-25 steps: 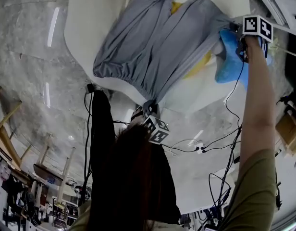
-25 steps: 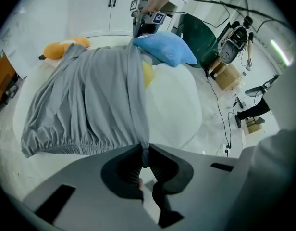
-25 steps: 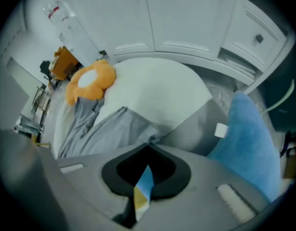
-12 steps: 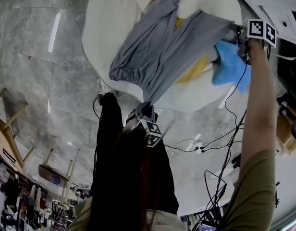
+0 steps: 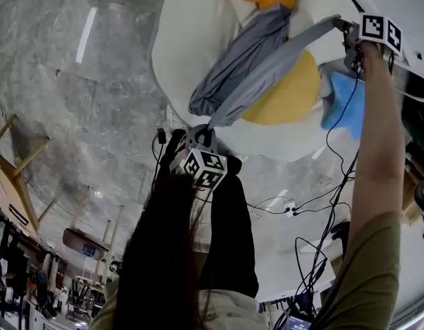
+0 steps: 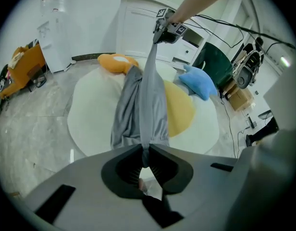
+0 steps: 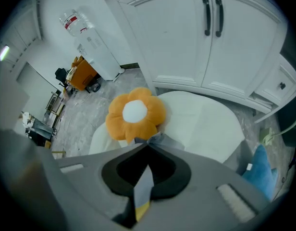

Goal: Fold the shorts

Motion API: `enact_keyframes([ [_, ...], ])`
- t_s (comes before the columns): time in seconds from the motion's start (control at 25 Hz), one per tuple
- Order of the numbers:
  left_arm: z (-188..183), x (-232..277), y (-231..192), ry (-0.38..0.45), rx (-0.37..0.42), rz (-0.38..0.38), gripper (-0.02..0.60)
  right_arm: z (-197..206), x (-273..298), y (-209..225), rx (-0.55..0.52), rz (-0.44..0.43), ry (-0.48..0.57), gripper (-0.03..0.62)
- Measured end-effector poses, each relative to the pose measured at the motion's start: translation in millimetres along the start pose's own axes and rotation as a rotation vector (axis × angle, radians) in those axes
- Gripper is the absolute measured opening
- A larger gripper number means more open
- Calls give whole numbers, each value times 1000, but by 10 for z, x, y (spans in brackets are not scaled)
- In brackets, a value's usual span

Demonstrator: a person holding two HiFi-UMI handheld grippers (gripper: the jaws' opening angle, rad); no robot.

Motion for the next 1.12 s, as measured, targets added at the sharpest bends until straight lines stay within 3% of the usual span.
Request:
enact_keyframes([
  [0.28, 32, 215, -581, -29, -40, -14, 34, -142, 498, -545, -64, 8, 20, 5],
  [0.68, 45, 632, -909, -126, 15, 17, 34, -7, 1094, -825, -50, 35, 103, 11],
  [0.76, 42, 670, -927, -130, 21, 10, 37, 6, 1127, -859, -59, 10, 128, 85],
  [0.84, 59, 687, -938, -135, 27, 6, 44, 47, 1139, -889, -55, -44, 137, 230],
  [0.92, 73, 694, -956, -135, 27, 12, 76, 120, 1123, -903, -56, -94, 134, 247],
  [1.12, 86, 651, -1029, -119, 18, 61, 237, 558, 935, -770, -30, -127, 158, 249],
])
Point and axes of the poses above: the fingertips, and each gripper's own axes: x forward along the fingers, y to its right, z out of its underside, the point moved 9 cm from there along -x, backward along the fingers, and after that the axes turned 5 degrees about x, right-handed, at the moved point
